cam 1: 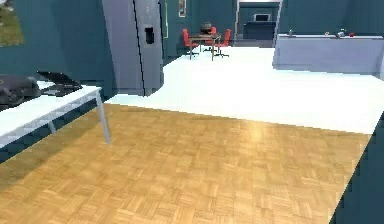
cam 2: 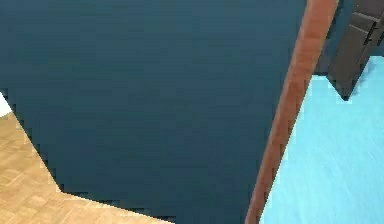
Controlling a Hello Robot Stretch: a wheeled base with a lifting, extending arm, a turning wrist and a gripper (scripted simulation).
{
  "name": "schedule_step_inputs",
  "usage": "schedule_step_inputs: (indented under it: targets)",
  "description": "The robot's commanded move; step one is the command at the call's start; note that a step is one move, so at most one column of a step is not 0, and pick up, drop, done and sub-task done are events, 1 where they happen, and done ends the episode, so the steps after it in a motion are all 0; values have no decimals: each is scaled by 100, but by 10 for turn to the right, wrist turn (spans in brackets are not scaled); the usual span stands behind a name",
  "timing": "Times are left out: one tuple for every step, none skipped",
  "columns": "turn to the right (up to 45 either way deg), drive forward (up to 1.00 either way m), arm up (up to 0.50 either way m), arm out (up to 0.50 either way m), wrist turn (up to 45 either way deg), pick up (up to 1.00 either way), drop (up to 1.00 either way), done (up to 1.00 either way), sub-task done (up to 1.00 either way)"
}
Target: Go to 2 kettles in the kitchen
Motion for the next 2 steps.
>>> schedule_step_inputs:
  targets:
    - [210, 0, 0, 0, 0, 0, 0, 0, 0]
    - [0, 10, 0, 0, 0, 0, 0, 0, 0]
